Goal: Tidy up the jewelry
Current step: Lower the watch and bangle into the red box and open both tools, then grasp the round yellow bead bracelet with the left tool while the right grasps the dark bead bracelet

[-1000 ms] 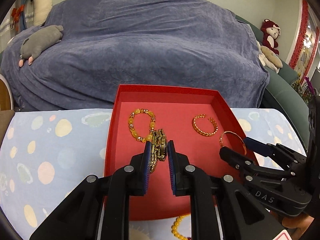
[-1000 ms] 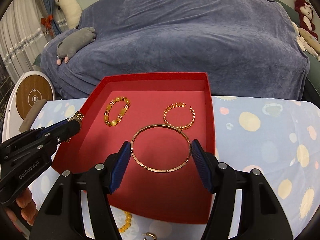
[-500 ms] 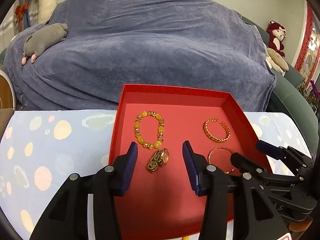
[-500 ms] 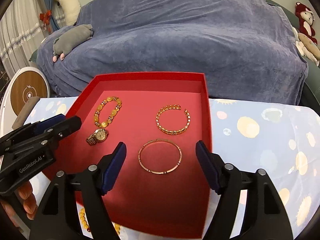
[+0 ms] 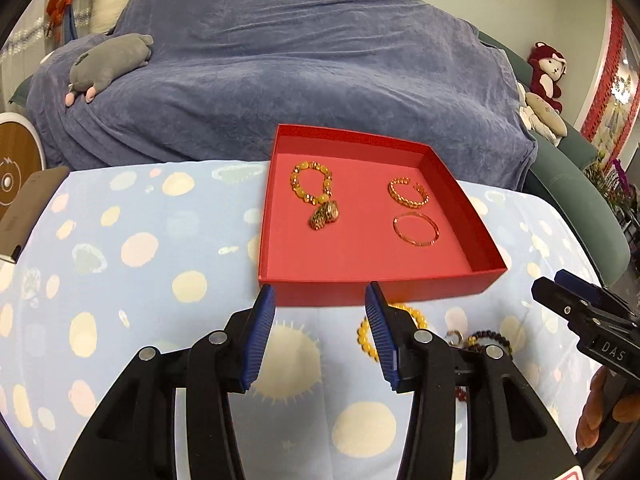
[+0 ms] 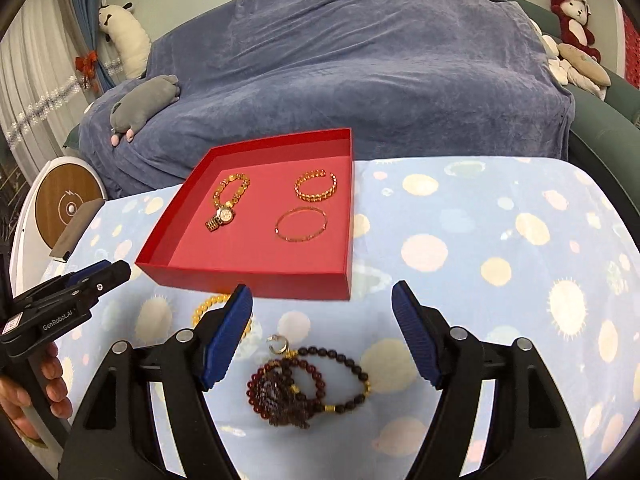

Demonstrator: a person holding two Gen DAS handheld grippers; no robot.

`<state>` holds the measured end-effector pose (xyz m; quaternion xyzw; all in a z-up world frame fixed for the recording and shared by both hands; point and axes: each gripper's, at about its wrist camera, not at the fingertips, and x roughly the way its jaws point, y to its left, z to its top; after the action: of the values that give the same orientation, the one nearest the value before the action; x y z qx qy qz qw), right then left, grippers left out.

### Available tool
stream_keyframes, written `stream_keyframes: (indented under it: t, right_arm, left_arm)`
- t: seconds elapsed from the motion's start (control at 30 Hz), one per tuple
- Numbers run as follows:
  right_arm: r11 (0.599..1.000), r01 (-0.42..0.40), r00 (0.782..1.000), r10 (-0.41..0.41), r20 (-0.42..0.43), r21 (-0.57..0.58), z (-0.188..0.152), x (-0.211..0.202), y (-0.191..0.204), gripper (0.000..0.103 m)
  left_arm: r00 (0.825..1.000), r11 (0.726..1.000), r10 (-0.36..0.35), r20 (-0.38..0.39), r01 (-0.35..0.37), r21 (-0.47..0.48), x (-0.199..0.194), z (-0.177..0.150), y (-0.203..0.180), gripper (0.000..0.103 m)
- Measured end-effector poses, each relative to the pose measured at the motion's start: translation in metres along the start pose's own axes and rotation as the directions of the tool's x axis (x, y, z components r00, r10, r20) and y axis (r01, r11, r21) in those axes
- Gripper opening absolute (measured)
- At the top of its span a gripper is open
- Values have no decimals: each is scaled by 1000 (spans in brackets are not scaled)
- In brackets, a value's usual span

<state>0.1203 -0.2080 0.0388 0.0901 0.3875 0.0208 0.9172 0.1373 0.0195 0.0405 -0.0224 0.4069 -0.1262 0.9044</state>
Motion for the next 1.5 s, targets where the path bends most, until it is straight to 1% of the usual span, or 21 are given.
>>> stream_keyframes:
  t: [0.07,0.2,0.3,0.4,0.57,0.77,0.87,0.9,0.93,0.97,1.0,1.03,1.13,1.3,1.5]
  right_arm:
    - [1000,2,1000,-2,-11,14,-11,-5,-2,69]
    - [1000,3,999,-2,-36,31,-27,-6,-3,69]
    - [1000,21,999,-21,-41,0,-32,-5,0,68]
    - [1000,21,998,-22,-54,-9,-39,-1,0,68]
    - [1000,13,996,-14,-90,-10,-47,8,2,68]
    - [1000,12,994,-15,-109,-24,-51,12,3,68]
    - [999,16,992,-19,-126,-30,-54,17,3,68]
    - [999,16,991,-20,-131,-32,-55,18,2,68]
    - [999,15,991,-20,-136,-35,-56,20,2,67]
    - [999,17,990,-22,-137,-36,-56,20,2,67]
    - [999,18,990,-23,-139,-37,-56,21,1,66]
    - [999,18,990,-22,-140,-34,-56,21,1,65]
    - [1000,18,990,-21,-139,-22,-55,22,-3,62]
    - [999,47,988,-45,-145,8,-52,28,-14,54]
    - [997,78,982,-75,-172,14,-52,39,-22,31]
  left_arm:
    - [1000,1000,0,-9,0,5,-3,-12,-3,45]
    - [999,999,-30,-38,29,-33,0,-27,-3,45]
    - [998,999,-41,-42,40,-27,3,-33,-5,45]
    - [998,999,-47,-51,46,-18,10,-37,-9,45]
    - [995,997,-68,-76,65,-42,29,-38,-14,45]
    - [996,999,-52,-79,52,3,53,-33,-39,45]
    - [996,999,-23,-88,27,44,67,-36,-50,45]
    - [995,998,-11,-98,17,58,72,-38,-52,43]
    - [994,998,2,-105,6,70,76,-41,-53,38]
    - [997,996,21,-76,-13,93,74,-43,-55,37]
    - [996,993,33,-79,-24,112,76,-44,-57,34]
    - [996,992,43,-73,-34,125,76,-44,-57,24]
    - [996,992,60,-72,-51,120,77,-43,-51,7]
    - [995,991,66,-74,-56,125,73,-46,-50,6]
    - [995,995,52,-86,-45,87,61,-44,-42,6]
